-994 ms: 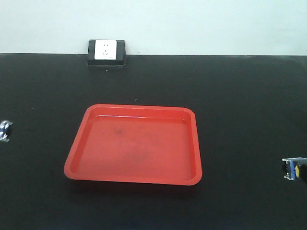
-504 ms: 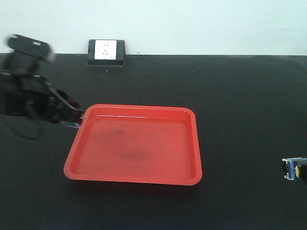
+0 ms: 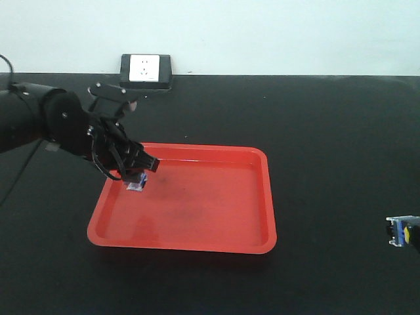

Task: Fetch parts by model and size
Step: 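Lower the red-capped switch into the red tray with the left gripper, then open the left gripper and withdraw it from the tray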

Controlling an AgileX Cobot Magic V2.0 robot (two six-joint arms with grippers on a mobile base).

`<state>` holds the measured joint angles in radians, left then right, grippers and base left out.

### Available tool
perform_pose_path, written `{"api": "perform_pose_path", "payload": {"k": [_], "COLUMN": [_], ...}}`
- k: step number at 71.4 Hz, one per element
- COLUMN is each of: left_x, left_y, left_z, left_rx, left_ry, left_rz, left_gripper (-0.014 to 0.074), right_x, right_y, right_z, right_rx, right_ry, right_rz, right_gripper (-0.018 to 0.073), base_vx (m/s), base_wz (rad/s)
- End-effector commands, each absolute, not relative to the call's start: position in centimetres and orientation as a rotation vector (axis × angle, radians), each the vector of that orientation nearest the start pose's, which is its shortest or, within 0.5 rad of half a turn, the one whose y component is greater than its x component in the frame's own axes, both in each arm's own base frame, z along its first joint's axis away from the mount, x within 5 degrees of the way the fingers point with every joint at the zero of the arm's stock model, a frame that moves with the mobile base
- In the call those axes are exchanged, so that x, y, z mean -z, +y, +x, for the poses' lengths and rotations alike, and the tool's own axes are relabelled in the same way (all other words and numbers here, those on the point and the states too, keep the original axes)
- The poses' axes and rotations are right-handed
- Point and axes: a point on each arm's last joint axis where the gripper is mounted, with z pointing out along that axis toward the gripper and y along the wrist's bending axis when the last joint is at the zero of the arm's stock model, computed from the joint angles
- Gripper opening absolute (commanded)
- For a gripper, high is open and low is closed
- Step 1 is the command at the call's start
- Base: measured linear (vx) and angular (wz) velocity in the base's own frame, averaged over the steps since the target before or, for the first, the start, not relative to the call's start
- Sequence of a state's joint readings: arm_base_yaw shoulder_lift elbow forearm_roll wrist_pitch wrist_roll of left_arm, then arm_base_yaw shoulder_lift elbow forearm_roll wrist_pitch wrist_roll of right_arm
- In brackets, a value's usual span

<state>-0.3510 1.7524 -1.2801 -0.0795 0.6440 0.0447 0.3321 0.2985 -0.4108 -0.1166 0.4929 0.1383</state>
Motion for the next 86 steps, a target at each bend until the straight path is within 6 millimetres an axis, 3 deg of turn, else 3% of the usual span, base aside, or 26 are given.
{"api": "perform_pose_path", "payload": {"k": [1,27,52,66,86], "left_x": [-25.8,-22.6,-22.6,-26.1,-35.6], "left_y": [-13.7,-14.0,-13.9,-13.4,-11.8], "left_z": [35.9,36.7,36.2,35.0,30.0], "left_rx": [0.183,0.177,0.175,0.184,0.255], "left_ry": [2.472,2.56,2.621,2.546,2.299], "left_rz": [0.451,0.457,0.464,0.46,0.415], "left_gripper": [0.0018,0.0153,0.0505,0.0578,0.0577], "right_x": [-30.4,-30.4,-30.4,-30.4,-30.4], "right_y": [1.9,1.9,1.9,1.9,1.9], "right_z": [7.0,7.0,7.0,7.0,7.0], "right_rx": [-0.21,-0.209,-0.21,-0.21,-0.21], "right_ry": [1.751,1.752,1.751,1.751,1.751], "right_rz": [-0.243,-0.243,-0.243,-0.243,-0.243], "right_gripper": [-0.001,-0.001,-0.001,-0.001,-0.001], "base_vx": [0.0,0.0,0.0,0.0,0.0], "base_wz": [0.0,0.0,0.0,0.0,0.0]}}
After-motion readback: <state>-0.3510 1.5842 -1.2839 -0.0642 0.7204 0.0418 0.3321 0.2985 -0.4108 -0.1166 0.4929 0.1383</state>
